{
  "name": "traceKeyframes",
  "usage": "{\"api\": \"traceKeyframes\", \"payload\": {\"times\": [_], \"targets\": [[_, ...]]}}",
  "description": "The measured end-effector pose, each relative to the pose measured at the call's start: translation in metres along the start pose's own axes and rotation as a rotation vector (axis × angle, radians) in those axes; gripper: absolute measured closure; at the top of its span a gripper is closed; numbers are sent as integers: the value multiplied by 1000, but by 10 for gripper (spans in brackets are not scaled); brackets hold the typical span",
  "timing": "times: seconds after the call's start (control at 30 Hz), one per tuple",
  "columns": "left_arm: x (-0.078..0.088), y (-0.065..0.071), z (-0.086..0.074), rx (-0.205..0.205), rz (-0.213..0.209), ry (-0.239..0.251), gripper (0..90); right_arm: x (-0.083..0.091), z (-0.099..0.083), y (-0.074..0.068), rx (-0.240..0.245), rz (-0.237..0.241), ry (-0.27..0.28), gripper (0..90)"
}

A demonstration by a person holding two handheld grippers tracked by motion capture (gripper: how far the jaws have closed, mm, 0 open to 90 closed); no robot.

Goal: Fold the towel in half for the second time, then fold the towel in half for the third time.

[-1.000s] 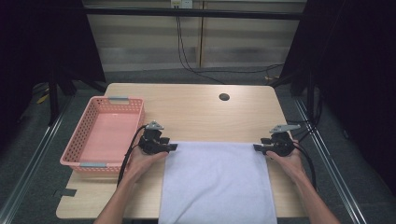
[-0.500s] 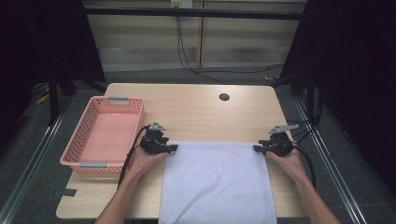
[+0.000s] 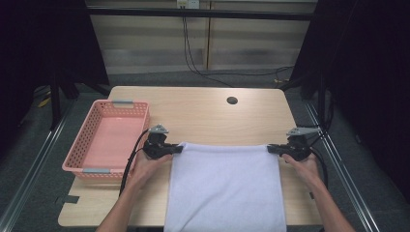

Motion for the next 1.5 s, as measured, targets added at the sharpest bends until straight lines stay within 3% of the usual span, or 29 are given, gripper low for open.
{"api": "traceKeyframes", "payload": {"times": [0.17,0.53,0.87,1.1,1.27,1.33,1.43,1.5], "targets": [[9,6,16,-8,-16,60,837,9,8,5,-11,-10,38,844],[14,0,43,-27,14,66,839,13,37,18,5,-23,92,845],[14,-8,65,5,12,119,840,15,58,32,-13,-27,138,847],[16,-13,90,-8,18,144,840,18,79,45,-19,-35,166,849],[25,-12,104,-36,39,165,840,24,97,48,-14,-47,198,848],[31,-8,109,-41,41,195,840,30,105,48,-6,-49,222,848],[36,0,107,-62,32,206,841,41,109,43,-7,-29,284,848],[40,7,103,-82,25,194,840,47,106,36,18,-16,284,848]]}}
Point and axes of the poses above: each handheld gripper's, and its own axes: x roughly backward along the jaws, z roughly out of its top, y roughly to its right, the point moved 3 cm from there along -x, roughly forward along the jaws, and after that the axes turned 6 degrees about x, right-handed, at the moved point
